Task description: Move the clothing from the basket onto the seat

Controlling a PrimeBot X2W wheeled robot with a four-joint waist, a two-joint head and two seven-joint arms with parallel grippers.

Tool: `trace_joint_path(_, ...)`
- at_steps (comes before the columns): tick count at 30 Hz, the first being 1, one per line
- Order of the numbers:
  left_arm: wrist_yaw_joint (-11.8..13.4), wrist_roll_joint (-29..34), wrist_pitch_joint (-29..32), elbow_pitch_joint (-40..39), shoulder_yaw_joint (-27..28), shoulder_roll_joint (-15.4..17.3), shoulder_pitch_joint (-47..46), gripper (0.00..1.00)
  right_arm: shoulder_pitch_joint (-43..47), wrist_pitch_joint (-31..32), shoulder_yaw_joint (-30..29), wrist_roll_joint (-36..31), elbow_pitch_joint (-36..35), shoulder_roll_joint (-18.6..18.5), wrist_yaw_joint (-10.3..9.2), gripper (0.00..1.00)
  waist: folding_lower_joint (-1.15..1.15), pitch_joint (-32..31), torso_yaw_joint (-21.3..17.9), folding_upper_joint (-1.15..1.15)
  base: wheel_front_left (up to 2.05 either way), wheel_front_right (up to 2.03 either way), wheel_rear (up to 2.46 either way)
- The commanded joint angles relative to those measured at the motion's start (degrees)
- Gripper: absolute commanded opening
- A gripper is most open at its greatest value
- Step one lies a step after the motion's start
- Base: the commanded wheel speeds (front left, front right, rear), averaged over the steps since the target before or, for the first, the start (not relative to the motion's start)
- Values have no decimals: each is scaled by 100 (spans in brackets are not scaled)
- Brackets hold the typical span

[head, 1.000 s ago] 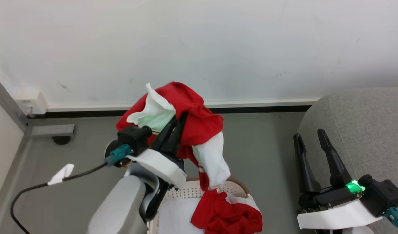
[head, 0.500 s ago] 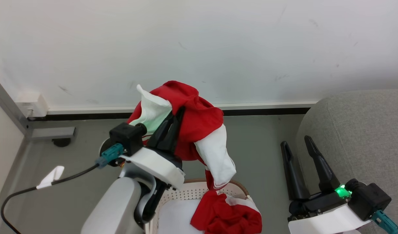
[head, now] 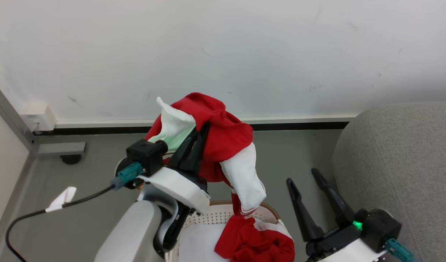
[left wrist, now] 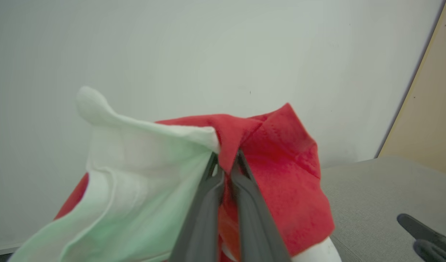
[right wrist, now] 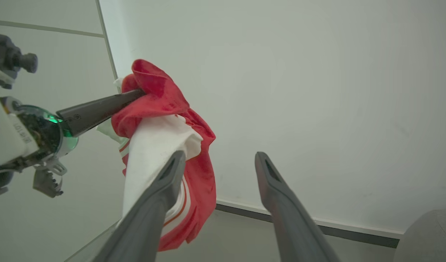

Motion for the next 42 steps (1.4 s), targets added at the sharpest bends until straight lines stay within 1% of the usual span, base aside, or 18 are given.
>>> trace_joint_path(1,19,-29,-34,20,-10,0,8,0,-60,5,66,-26,63,-45,-12,100,0,-5,16,0,0,0,0)
trace_joint_path(9,-14,-43,-50,99,-196,-91,20,0,-332,5,746,-112,685,-186,-12,100,0,-37,147,0,0,0,0)
trace_joint_path(19,-78,-155,-87,139,-568,-248,137,0,-927,5,1554,212,1705,-192,-12,100,0,-103,428,0,0,0,0)
trace_joint_path(27,-85,-303,-23,-4,-971,-328,300,0,-1329,5,1945,454,2356,-125,-12,100,0,-154,667,0,0,0,0)
trace_joint_path(35,-64,-388,79,-136,-1259,-350,400,0,-1610,5,2065,695,2766,-114,-12,100,0,-183,865,0,0,0,0)
trace_joint_path(36,-56,-392,84,-140,-1274,-351,407,0,-1630,5,2062,717,2797,-108,-12,50,0,-189,879,0,0,0,0)
trace_joint_path(37,-41,-402,88,-145,-1284,-353,410,0,-1640,5,2035,744,2818,-98,-12,40,0,-192,890,0,0,0,0)
trace_joint_path(38,-30,-413,84,-148,-1286,-352,414,0,-1650,5,2018,757,2836,-92,-12,13,0,-193,896,0,0,0,0)
trace_joint_path(39,-24,-420,85,-152,-1290,-353,421,0,-1660,5,1991,758,2861,-94,-12,0,0,-194,903,0,0,0,0)
trace_joint_path(42,7,-440,78,-158,-1265,-327,425,0,-1671,5,1964,758,2892,-78,-12,0,0,-186,905,0,0,0,0)
